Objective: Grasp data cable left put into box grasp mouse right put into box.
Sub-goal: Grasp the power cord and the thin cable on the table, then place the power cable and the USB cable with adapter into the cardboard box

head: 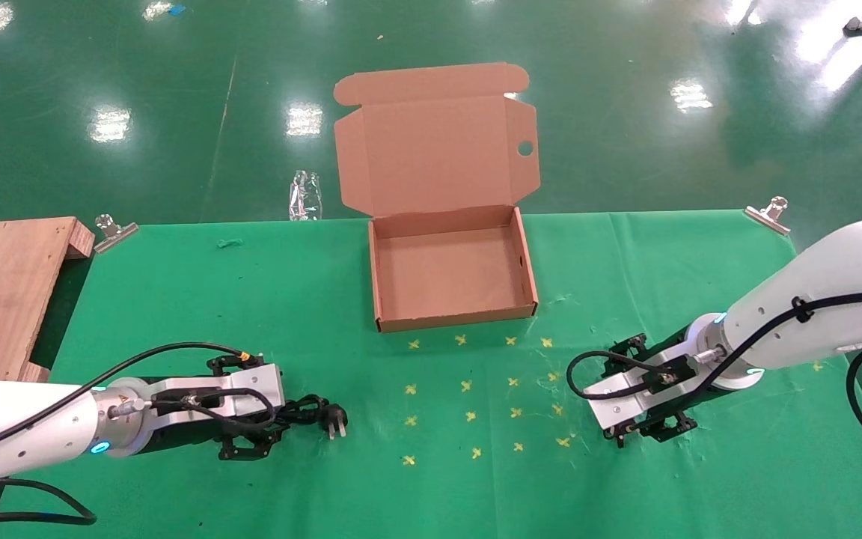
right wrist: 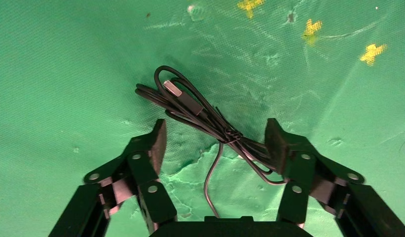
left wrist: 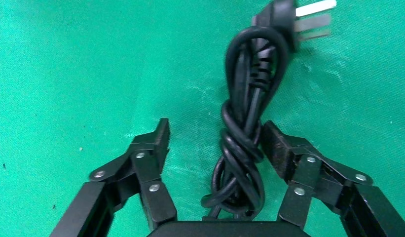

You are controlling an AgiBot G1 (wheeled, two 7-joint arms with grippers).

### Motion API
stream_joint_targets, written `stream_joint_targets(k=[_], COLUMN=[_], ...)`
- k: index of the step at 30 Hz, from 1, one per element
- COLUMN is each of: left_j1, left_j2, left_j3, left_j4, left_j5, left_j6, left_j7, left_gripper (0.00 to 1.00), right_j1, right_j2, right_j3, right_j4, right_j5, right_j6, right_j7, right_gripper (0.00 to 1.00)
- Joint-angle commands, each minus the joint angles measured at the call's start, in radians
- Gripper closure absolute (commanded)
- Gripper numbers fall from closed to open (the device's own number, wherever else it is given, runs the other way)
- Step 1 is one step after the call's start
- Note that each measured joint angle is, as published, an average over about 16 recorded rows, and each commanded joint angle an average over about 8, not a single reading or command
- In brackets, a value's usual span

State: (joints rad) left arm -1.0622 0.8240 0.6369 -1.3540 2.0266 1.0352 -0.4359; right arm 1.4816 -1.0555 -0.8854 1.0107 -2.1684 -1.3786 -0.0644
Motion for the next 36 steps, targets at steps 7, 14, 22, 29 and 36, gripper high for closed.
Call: stream_joint_targets(k=[7, 14, 22, 29, 36], left_j1=[0.0, 0.0, 0.0, 0.0, -0.019], left_j2=[0.0, 0.0, 0.0, 0.0, -0.002], left_j3=[0.0, 0.0, 0.0, 0.0, -0.005], left_j4=[0.0, 0.0, 0.0, 0.0, 0.012], left_j5=[0.0, 0.0, 0.0, 0.0, -0.021], left_j6=[0.0, 0.0, -0.001, -0.001, 0.01], left_j7=[0.0, 0.0, 0.0, 0.0, 0.018], left_gripper=[1.0, 1.0, 1.0, 1.0, 1.0], right_j1=[-0.001, -0.001, -0.002, -0.002, 0.018], right_j2=[0.001, 0.002, 0.002, 0.002, 0.02], right_j3=[0.001, 0.001, 0.001, 0.001, 0.006], right_j4=[0.003, 0.004, 0.005, 0.005, 0.02], right_j5=[0.001, 0.001, 0.002, 0.002, -0.006], right_j6=[-0.001, -0.002, -0.002, -0.002, -0.004], right_j7=[0.001, 0.001, 0.002, 0.002, -0.003], right_gripper=[1.0, 1.0, 1.0, 1.0, 1.0])
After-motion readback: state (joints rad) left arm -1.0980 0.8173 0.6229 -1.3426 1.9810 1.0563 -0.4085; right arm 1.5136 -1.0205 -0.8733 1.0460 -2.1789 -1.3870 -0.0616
